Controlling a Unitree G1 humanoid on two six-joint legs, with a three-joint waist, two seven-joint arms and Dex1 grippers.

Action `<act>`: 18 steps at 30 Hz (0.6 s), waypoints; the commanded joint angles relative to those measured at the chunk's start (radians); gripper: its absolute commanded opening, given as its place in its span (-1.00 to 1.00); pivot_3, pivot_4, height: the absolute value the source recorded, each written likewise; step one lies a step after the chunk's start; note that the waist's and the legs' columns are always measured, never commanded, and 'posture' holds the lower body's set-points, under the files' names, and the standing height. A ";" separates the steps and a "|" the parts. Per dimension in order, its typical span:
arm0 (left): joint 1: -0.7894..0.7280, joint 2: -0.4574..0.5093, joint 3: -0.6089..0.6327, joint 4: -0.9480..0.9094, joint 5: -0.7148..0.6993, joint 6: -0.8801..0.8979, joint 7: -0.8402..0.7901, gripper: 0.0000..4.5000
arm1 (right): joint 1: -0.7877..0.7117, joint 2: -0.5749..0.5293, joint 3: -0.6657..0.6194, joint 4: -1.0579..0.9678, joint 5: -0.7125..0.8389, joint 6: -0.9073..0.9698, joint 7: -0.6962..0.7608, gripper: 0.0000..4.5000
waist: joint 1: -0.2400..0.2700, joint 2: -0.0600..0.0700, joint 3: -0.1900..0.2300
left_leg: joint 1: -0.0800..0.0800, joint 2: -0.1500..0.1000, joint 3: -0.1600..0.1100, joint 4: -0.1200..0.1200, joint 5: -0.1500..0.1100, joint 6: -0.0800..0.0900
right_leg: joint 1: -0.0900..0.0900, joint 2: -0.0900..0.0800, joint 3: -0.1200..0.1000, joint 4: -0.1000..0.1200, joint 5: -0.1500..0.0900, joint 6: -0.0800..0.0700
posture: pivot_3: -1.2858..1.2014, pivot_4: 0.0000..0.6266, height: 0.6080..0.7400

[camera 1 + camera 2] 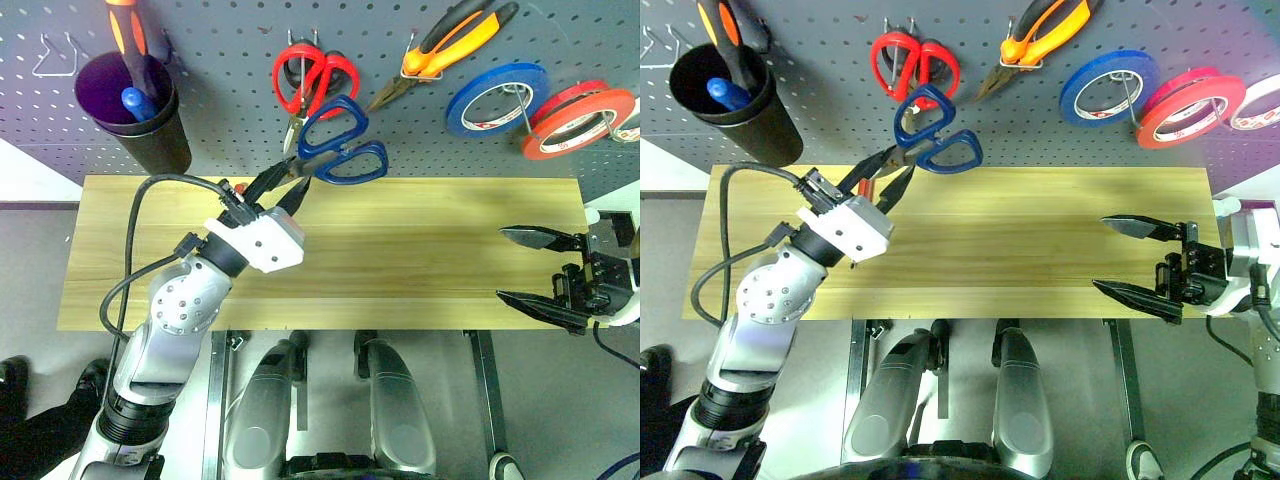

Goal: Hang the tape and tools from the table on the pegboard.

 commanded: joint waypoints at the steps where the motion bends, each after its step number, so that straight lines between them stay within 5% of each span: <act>1: 0.011 -0.014 0.004 -0.064 0.030 -0.023 0.020 -0.59 | 0.000 -0.002 -0.001 0.014 -0.007 -0.022 0.018 1.00 | 0.001 0.000 0.000 | 0.000 0.000 0.000 0.000 0.000 0.000 | 0.000 0.000 0.000 0.000 0.000 0.000 | 0.00 0.47 0.31; 18: 0.029 -0.048 0.029 -0.123 0.100 0.063 0.021 -0.59 | -0.047 -0.001 0.041 0.082 -0.050 -0.051 0.036 1.00 | 0.004 0.000 0.000 | 0.001 0.000 0.000 0.001 0.000 0.000 | 0.001 0.000 -0.001 0.001 0.000 0.000 | 0.02 0.47 0.31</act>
